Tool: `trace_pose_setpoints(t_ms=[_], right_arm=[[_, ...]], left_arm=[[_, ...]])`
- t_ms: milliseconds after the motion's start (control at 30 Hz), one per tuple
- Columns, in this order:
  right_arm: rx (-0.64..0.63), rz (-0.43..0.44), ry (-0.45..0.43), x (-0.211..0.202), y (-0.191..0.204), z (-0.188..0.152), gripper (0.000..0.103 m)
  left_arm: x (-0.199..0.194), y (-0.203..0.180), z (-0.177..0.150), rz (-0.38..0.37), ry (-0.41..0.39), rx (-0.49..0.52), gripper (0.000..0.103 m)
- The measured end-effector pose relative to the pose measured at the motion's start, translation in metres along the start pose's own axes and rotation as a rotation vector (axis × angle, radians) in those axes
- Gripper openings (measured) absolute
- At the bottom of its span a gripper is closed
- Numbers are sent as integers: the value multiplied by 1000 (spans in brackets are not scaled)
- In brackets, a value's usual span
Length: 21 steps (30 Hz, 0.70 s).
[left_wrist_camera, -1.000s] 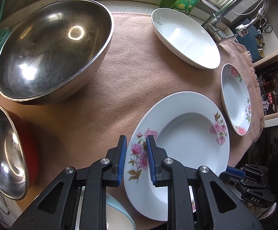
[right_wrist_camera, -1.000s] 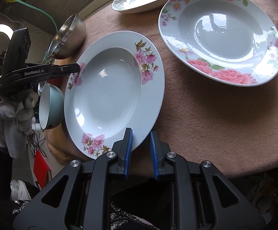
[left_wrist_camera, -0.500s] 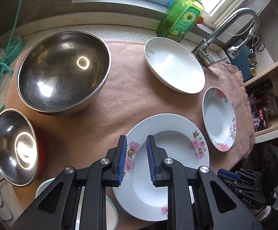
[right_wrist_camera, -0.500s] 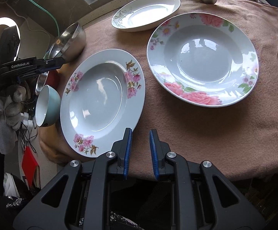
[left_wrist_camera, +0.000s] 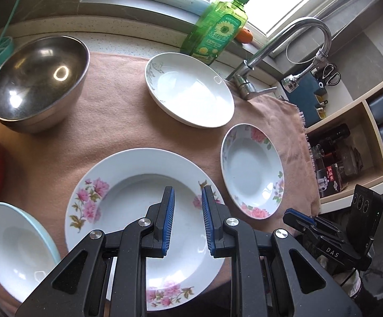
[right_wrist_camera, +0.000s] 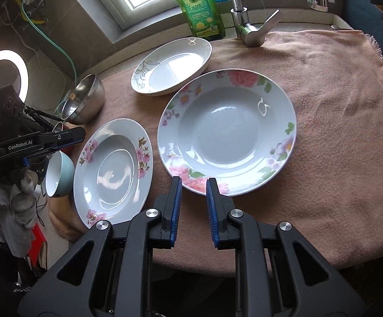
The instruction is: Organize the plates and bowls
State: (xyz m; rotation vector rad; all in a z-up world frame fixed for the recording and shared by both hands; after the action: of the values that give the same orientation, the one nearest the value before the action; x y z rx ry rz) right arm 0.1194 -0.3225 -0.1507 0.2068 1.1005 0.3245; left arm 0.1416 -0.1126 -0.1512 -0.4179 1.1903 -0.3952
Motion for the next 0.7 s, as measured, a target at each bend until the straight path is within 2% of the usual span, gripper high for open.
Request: trace_pose_setpoints(t_ms=[133, 200, 267, 467, 700], right_arm=[[9, -16, -9, -5, -25, 15, 20], [8, -35, -9, -5, -38, 20, 31], [22, -41, -2, -4, -52, 25, 35], [32, -56, 0, 1, -87, 41, 35], [49, -26, 38, 18, -111, 51, 35]], left_arm=[[16, -20, -2, -18, -2, -5, 19], [22, -29, -2, -23, -3, -4, 19], [31, -37, -3, -24, 3, 0, 19], [57, -49, -7, -6, 35, 7, 19], [72, -52, -3, 33, 42, 22, 19]])
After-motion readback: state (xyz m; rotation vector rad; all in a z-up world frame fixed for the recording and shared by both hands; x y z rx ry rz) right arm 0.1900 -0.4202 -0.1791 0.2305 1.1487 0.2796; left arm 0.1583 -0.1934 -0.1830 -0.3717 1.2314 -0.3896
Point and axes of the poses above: each gripper's, at about its wrist camera, not at the fingertips, and x roughly the way its jaws point, y to its left, z to its top, the point moved 7 cm from there along x, roughly the way its jaws point, and after that the axes turned 4 degrees about -x, right-handed, at the moved point
